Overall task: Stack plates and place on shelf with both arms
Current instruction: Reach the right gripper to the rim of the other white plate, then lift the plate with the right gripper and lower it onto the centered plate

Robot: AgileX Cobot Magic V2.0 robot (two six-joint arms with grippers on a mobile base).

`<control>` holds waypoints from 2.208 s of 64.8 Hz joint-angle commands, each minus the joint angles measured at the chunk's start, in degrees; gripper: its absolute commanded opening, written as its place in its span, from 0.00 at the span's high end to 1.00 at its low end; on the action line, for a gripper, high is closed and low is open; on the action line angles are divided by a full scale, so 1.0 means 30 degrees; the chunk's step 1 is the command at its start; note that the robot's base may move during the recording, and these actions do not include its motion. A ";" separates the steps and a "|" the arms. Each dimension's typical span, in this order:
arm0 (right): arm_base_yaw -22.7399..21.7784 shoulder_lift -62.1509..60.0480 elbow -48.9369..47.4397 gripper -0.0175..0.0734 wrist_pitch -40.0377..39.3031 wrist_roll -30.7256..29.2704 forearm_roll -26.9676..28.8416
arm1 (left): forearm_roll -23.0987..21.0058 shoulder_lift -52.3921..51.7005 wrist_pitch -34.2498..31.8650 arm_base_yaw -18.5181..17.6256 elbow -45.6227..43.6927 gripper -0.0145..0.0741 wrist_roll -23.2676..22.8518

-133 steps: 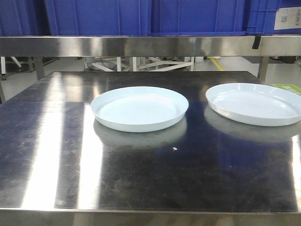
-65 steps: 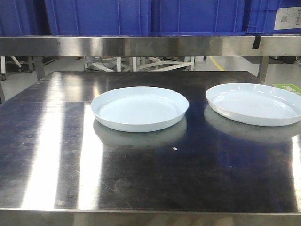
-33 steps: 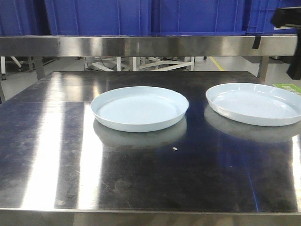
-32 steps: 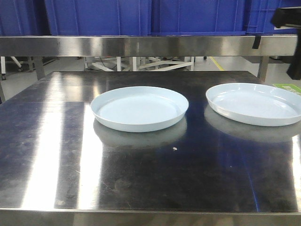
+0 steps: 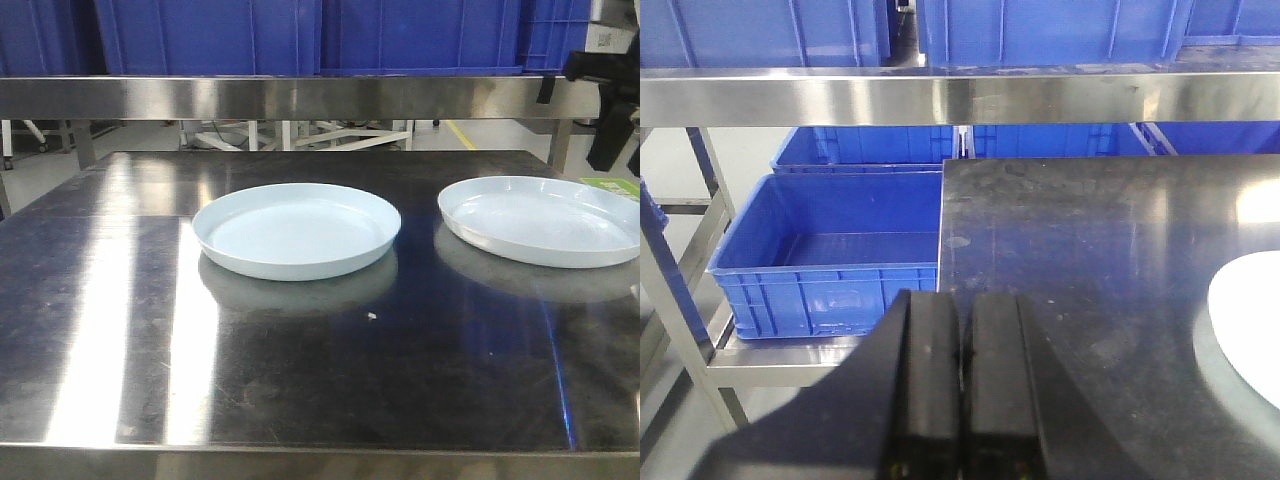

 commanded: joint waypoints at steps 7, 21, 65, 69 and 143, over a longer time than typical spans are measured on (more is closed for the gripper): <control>-0.0441 0.0180 -0.1660 0.32 0.0339 -0.0075 0.0226 | -0.0146 -0.0051 -0.1439 0.0006 -0.0577 0.74 -0.0058; -0.0441 0.0516 -0.1703 0.31 0.0463 -0.0091 -0.1014 | -0.0146 -0.0051 -0.1439 0.0006 -0.0577 0.74 -0.0058; -0.0362 0.1525 -0.1582 0.59 0.0519 -0.0091 -0.1037 | -0.0146 -0.0051 -0.1439 0.0006 -0.0577 0.74 -0.0058; -0.0362 0.1525 -0.1582 0.63 0.0519 -0.0091 -0.0965 | -0.0146 -0.0051 -0.1439 0.0006 -0.0577 0.74 -0.0058; 0.5920 -0.2388 -0.0455 0.75 -0.1886 0.0291 0.3595 | -0.0146 -0.0051 -0.1439 0.0006 -0.0577 0.74 -0.0058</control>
